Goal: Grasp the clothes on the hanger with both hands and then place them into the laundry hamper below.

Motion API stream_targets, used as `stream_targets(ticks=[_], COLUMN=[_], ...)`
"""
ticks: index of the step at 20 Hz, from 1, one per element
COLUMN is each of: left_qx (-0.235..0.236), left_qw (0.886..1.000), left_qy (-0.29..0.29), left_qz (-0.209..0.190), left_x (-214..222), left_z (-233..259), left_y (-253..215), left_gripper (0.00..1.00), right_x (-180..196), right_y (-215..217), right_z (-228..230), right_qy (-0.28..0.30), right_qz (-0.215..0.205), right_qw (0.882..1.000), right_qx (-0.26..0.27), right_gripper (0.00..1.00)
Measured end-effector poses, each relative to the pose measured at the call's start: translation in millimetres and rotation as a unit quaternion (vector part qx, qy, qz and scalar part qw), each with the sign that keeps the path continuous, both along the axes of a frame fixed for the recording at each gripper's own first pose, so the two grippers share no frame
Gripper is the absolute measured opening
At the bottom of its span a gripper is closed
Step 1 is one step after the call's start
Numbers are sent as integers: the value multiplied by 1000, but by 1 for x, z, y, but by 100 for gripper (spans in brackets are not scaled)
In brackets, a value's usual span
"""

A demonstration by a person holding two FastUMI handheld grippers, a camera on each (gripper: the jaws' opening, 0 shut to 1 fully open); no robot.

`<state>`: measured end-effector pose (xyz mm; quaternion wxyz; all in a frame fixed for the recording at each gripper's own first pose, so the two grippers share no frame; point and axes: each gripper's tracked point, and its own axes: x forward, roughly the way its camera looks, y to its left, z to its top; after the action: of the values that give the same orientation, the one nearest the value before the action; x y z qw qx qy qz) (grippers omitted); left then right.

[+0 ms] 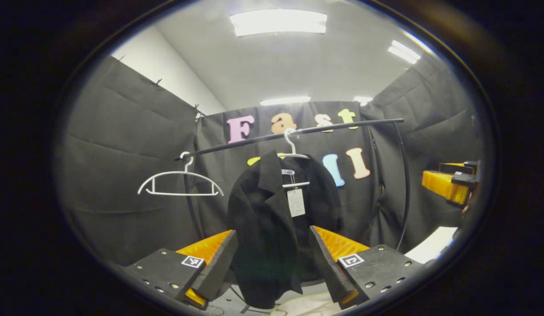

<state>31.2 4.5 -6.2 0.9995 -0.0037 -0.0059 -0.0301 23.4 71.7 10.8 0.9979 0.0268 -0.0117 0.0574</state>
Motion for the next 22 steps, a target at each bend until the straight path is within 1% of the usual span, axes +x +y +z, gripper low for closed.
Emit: stream_targets(ticks=[2,4,5,7,10,11,12,13,16,17,18,20,21,22], left_qx=[-7,-10,-13,-15,-8,-6,-4,-2,0,0,1,1,-1,-4], left_qw=[1000,1000,1000,1000,999,998,998,998,996,996,995,994,993,993], left_qy=[-2,-3,-3,-2,0,-1,0,3,9,11,13,20,25,30], left_qz=[-3,4,8,21,51,57,63,68,87,93,97,109,114,117], left_x=[8,18,23,31,45,50,55,61,77,84,90,103,110,116], left_z=[3,7,8,9,14,17,17,16,13,11,9,3,0,-5], left_y=[-3,-5,-7,-8,-8,-11,-14,-16,-21,-22,-22,-22,-22,-21], left_gripper=[94,94,95,94,94,95,94,94,94,94,94,94,94,94], right_x=[11,24,32,47,70,79,87,95,120,129,137,154,163,171], right_y=[12,26,32,43,60,62,63,64,74,76,77,82,85,88], right_z=[5,12,16,17,12,10,7,3,-6,-8,-9,-12,-12,-14], right_qy=[0,-7,-11,-15,-9,-7,-1,7,26,30,32,35,37,39], right_qz=[17,41,53,81,126,134,141,148,170,176,179,186,191,195], right_qw=[1000,999,999,997,992,991,990,989,984,983,982,980,979,978], right_qx=[4,3,1,1,11,13,16,21,38,42,47,54,58,61], right_gripper=[94,94,96,94,94,94,98,94,98,94,95,95,93,96])
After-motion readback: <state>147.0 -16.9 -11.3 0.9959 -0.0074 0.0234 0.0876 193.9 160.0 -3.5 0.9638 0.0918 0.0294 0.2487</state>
